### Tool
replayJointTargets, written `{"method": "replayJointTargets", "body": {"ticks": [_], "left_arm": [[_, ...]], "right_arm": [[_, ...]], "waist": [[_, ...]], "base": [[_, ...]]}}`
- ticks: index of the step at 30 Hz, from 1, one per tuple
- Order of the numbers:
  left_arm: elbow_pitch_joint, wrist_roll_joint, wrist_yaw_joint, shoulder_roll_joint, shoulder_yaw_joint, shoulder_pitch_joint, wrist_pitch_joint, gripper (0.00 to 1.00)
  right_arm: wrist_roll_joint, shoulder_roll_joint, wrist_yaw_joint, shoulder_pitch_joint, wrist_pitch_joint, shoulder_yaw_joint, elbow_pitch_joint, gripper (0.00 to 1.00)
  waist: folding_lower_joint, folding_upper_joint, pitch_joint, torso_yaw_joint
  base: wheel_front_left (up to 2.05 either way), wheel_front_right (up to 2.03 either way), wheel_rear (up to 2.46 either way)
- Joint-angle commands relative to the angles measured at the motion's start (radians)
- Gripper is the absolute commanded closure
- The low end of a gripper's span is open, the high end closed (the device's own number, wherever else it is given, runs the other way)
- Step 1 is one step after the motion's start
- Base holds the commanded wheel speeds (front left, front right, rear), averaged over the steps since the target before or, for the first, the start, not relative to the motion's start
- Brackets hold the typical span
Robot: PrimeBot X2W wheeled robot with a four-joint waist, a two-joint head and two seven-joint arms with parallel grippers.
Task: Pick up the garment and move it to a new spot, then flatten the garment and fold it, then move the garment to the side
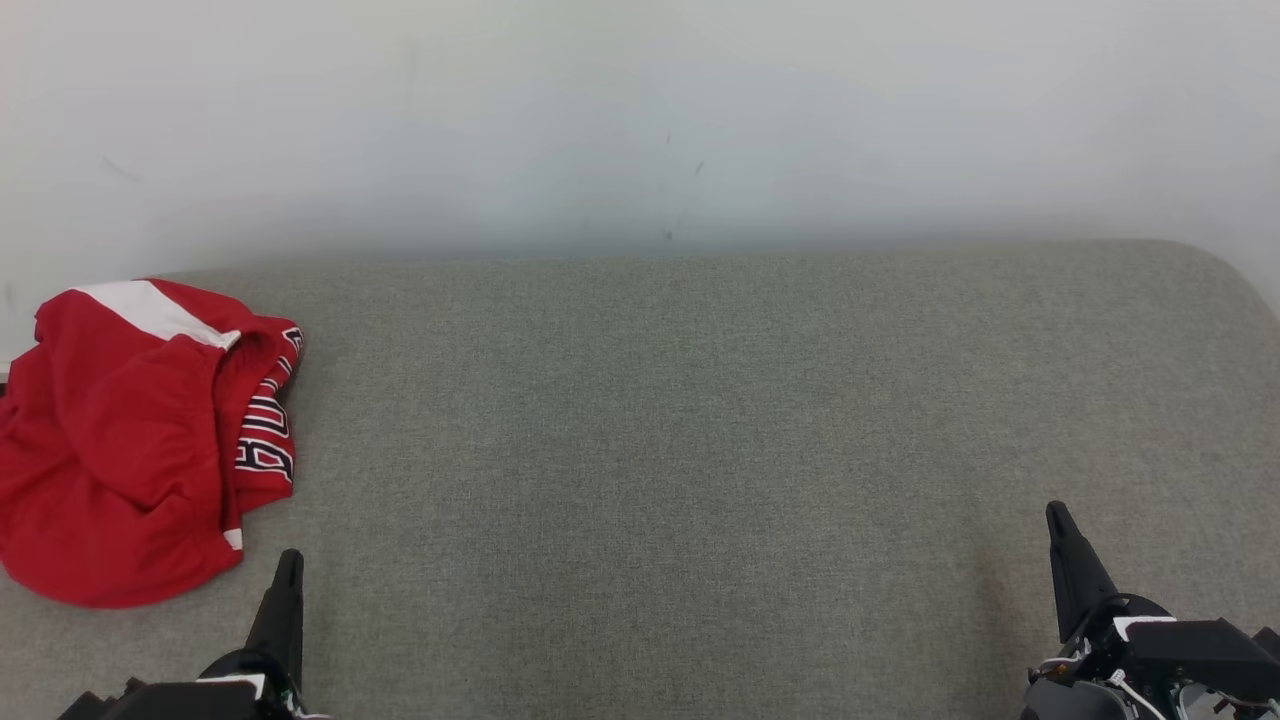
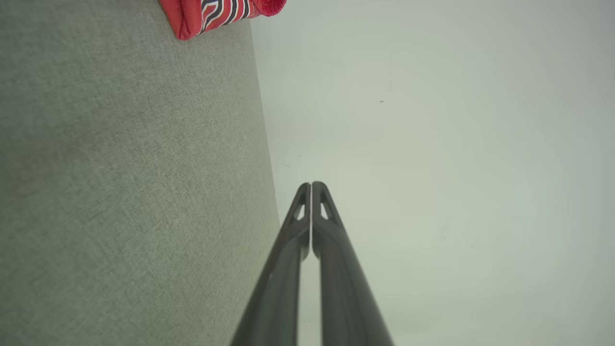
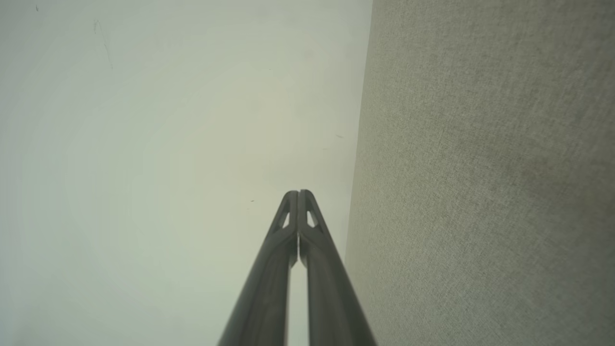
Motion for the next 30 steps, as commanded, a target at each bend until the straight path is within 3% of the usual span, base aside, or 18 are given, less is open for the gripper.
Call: {"method": "replayJointTargets", "body": {"ticks": [1,23,24,30], "left_arm": [[0.001,0.008,0.000,-0.002,0.002,-0.009,0.003,1.00],[0.001,0.011,0.000,-0.006,0.007,-0.010,0.007,1.00],[0.001,0.011,0.000,-0.006,0.007,-0.010,0.007,0.00],[0.023,0.009,0.000,-0.009,-0.011,0.027,-0.012,0.00]], "right_arm": [[-0.008,0.001,0.006,-0.005,0.004,-0.003,0.001,1.00],[-0.009,0.002,0.006,-0.005,0.004,-0.003,0.000,1.00],[-0.009,0.002,0.006,-0.005,0.004,-0.004,0.001,0.00],[-0.001,0.004,-0.003,0.028,-0.017,0.016,0.021,0.00]], "waist": [[0.0000,-0.0001,0.000,0.000],[0.0000,-0.0001,0.000,0.000],[0.0000,-0.0001,0.000,0.000],[0.0000,-0.0001,-0.001,0.000]], "base": [[0.00,0.00,0.00],[0.00,0.00,0.00],[0.00,0.00,0.00],[0.00,0.00,0.00]]}}
